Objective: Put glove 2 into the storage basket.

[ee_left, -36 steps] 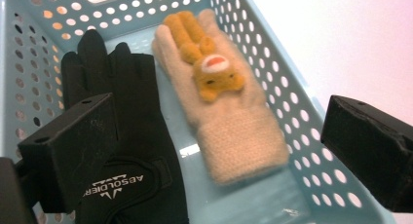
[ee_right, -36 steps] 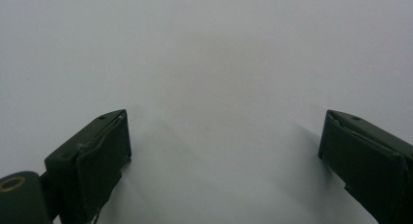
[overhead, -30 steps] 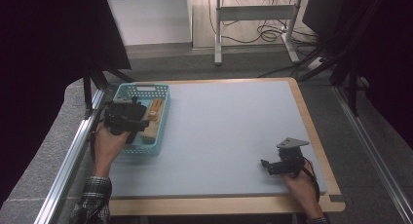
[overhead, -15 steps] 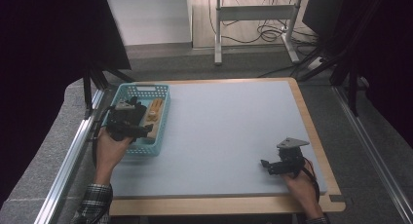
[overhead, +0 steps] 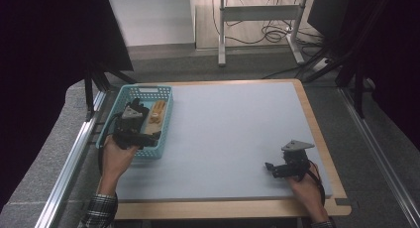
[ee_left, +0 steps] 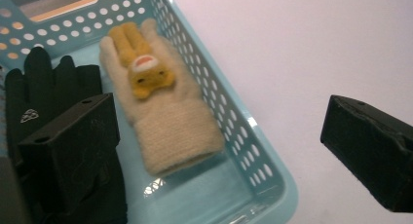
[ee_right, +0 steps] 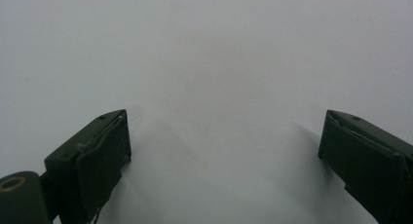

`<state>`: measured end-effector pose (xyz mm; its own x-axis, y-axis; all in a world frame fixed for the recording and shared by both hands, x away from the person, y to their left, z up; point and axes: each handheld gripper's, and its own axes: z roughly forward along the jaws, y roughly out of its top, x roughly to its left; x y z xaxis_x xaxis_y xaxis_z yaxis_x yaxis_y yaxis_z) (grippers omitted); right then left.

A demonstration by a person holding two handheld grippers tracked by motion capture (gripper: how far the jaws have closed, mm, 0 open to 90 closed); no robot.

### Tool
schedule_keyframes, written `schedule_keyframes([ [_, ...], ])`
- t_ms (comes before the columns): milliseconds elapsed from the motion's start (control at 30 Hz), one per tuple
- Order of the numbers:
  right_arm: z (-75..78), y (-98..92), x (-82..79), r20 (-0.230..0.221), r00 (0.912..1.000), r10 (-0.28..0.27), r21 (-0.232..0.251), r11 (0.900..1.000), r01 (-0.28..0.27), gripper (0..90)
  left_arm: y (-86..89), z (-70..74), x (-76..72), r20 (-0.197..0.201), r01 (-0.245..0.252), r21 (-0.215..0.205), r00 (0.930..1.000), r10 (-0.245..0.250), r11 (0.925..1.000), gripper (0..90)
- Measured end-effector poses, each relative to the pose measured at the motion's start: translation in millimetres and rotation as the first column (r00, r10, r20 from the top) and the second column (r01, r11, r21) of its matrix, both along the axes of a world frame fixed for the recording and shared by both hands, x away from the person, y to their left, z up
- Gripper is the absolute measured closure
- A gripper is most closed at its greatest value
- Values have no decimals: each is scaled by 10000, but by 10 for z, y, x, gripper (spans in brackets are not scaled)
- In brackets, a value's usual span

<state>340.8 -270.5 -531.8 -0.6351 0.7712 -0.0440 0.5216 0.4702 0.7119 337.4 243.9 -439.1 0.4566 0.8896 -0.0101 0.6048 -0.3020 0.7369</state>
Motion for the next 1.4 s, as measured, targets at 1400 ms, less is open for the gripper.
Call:
schedule_keyframes([
  [1400, 1, 1, 2, 18, 10000, 9, -15, 10000, -9, 47, -496, -212, -170, 450, 1042, -425, 9937, -1023, 9936, 13],
])
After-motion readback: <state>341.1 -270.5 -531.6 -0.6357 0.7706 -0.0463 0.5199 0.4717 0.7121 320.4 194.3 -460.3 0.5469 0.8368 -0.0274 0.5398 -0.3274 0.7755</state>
